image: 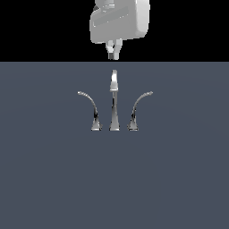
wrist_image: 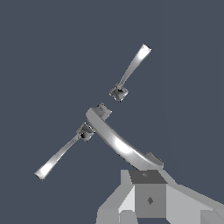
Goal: Turn on the faucet by rotating a designated handle.
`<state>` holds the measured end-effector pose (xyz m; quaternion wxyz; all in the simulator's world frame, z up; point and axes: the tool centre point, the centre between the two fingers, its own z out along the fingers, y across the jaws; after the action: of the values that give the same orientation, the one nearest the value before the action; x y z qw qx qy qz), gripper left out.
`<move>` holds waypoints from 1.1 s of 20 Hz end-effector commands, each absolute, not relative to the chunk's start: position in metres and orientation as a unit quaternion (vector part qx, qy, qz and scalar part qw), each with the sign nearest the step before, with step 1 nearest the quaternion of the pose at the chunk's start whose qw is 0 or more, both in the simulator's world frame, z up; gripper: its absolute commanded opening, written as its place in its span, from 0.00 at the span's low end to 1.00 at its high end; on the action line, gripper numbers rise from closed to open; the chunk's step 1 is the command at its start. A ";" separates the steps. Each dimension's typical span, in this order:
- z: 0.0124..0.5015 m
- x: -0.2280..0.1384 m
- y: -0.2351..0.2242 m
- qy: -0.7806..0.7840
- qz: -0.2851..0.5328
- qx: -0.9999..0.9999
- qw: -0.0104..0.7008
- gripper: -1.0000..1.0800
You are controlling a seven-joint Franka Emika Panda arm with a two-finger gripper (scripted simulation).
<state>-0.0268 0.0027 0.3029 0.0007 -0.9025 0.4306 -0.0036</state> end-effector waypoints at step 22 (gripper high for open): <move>0.180 0.082 -0.114 0.689 -0.001 -0.725 -0.001 0.00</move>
<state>0.0786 -0.1078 0.1844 -0.0014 -0.7337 0.6795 -0.0007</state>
